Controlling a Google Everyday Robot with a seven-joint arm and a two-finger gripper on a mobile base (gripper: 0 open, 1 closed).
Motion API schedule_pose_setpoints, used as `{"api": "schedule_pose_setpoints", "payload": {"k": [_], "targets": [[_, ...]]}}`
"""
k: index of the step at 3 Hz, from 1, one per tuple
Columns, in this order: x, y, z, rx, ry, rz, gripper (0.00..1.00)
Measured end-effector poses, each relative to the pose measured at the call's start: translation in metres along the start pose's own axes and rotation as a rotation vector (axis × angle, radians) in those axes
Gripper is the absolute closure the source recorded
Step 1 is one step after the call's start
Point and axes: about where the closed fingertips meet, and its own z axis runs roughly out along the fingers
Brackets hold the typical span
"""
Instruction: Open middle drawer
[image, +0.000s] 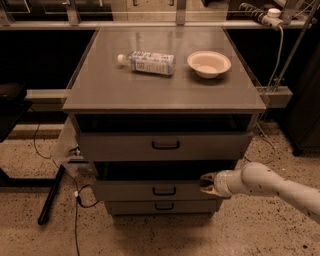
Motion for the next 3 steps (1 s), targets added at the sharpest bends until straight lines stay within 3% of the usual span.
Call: {"api": "schedule_pose_setpoints", "payload": {"k": [2,3], "targets": [[0.0,0.0,0.0,0.0,0.0,0.0,0.35],[0.033,0.018,0.005,-0.01,0.005,0.081,0.12]]}}
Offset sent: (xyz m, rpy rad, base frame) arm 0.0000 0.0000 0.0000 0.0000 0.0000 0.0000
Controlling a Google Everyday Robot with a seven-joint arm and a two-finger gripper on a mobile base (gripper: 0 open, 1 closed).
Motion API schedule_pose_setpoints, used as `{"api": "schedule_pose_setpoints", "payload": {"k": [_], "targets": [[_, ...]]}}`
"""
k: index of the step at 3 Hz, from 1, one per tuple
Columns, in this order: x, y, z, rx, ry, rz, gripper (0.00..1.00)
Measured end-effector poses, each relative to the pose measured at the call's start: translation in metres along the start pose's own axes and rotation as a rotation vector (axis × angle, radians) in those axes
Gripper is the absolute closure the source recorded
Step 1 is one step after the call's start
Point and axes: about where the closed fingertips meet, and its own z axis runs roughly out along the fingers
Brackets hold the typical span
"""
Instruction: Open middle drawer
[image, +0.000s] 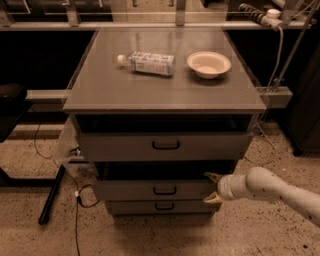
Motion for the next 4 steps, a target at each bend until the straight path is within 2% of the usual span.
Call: {"api": "schedule_pose_setpoints", "payload": {"k": [1,2,3,4], "targets": [[-0.002,-0.0009,-0.0011,0.0,0.0,0.0,0.0],[-0.0021,-0.0008,-0.001,0.0,0.0,0.0,0.0],[-0.0021,-0.0008,-0.001,0.0,0.0,0.0,0.19],[-0.0021,-0.0008,-0.001,0.0,0.0,0.0,0.42]]}}
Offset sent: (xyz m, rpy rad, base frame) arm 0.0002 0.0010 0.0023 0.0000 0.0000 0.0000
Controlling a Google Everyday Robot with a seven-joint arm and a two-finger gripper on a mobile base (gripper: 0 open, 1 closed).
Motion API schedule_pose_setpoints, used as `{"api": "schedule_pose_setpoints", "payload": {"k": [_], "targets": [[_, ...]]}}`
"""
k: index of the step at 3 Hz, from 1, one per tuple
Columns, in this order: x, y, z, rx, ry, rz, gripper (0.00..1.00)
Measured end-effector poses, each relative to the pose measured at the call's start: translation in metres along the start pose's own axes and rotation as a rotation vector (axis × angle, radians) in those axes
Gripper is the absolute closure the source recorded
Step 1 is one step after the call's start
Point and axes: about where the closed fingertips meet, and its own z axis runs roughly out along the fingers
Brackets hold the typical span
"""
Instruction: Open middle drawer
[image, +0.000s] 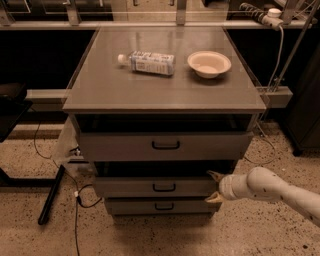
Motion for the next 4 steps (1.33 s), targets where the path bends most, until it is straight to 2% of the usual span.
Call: {"api": "schedule_pose_setpoints", "payload": {"k": [2,3,4], "targets": [[-0.005,0.014,-0.023,0.013,-0.037,0.024,0.88],[-0.007,0.013,-0.026,0.013,-0.037,0.024,1.0],[-0.007,0.013,-0.026,0.013,-0.037,0.024,0.82]]}}
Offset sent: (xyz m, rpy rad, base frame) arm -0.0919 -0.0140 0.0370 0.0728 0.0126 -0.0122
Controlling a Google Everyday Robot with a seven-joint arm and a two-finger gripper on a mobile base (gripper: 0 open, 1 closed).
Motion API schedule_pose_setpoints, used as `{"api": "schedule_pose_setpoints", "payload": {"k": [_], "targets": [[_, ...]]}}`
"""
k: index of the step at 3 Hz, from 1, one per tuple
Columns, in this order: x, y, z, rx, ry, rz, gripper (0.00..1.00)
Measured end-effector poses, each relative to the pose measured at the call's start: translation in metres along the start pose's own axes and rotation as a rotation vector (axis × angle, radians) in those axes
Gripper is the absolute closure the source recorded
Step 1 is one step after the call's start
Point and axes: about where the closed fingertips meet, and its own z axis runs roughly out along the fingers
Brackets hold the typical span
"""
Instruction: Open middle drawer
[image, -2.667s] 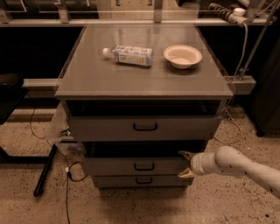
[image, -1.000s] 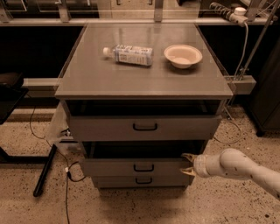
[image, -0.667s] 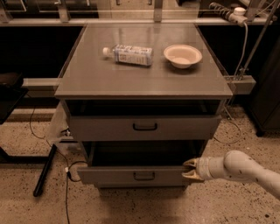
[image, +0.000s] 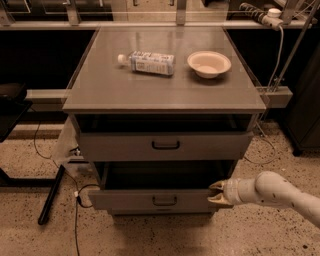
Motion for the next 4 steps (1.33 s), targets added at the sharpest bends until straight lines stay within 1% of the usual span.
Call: {"api": "schedule_pose_setpoints", "payload": {"k": [2,3,4], "targets": [[0.004,-0.003,0.003,-0.007,0.002,0.011,0.35],[0.017,-0.002,0.009,-0.022,0.004,0.053,0.12],[0.017,-0.002,0.009,-0.022,0.004,0.053,0.0]]}}
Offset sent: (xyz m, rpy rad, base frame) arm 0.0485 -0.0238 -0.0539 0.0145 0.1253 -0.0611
